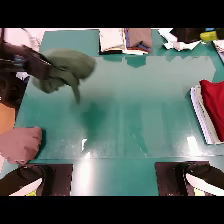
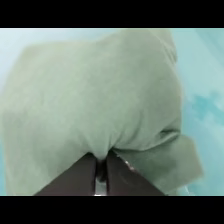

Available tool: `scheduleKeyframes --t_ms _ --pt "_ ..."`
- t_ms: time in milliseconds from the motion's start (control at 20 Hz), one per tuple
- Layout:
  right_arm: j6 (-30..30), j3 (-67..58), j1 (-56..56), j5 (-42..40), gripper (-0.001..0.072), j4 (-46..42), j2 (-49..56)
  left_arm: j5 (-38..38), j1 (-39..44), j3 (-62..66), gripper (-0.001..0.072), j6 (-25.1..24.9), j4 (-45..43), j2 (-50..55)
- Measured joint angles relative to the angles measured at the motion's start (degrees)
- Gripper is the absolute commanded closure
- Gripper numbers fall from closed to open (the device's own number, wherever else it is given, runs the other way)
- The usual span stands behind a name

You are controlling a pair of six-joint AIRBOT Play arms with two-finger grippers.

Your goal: Fold the shirts.

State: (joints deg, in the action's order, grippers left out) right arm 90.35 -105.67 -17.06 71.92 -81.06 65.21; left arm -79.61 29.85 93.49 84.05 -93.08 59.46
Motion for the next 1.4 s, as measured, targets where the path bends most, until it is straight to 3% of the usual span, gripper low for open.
scheduleKeyframes --t_ms 200,250,300,350,550,900,1050,1250,1300,1400 --pt "0.0 -1.77 0.0 0.31 0.0692 -1.11 0.02 0.24 9.7 0.68 0.0674 -0.85 1.64 9.35" --pt "0.0 -1.95 0.0 0.39 0.0692 -1.25 0.04 0.94 11.65 0.76 0.0566 -1.07 2.71 12.26" --pt "0.0 -2.1 0.0 0.52 0.0692 -1.27 0.04 1.81 13.22 0.83 0.0217 -1.29 4.09 15.15" --pt "0.0 -2.23 0.0 0.61 0.0692 -1.4 0.04 2.99 14.32 0.87 0.0116 -1.44 5.44 17.66" --pt "0.02 -2.4 0.0 1.62 0.0692 -1.62 0.07 5.16 14.47 0.94 0.0116 -1.22 8.31 23.89" --pt "0.02 -1.51 0.0 3.15 0.0692 -1.68 0.13 3.93 -0.48 -2.21 0.0116 2.12 9.42 26.82" --pt "0.02 1.31 0.0 3.21 0.0692 -1.68 0.15 5.57 -3.15 -7.28 0.0116 2.62 11.41 29.11" --pt "0.22 6.97 0.0 3.15 0.0692 -1.66 0.15 8.63 -4.39 -12.2 0.0144 2.89 15.39 33.83" --pt "0.37 8.5 0.0 3.08 0.0692 -1.66 0.15 9.38 -4.48 -12.7 0.0291 2.91 16.24 34.71" --pt "0.5 11.47 0.0 2.8 0.0692 -1.66 0.15 10.43 -4.68 -13.27 0.0681 2.91 17.31 35.85"
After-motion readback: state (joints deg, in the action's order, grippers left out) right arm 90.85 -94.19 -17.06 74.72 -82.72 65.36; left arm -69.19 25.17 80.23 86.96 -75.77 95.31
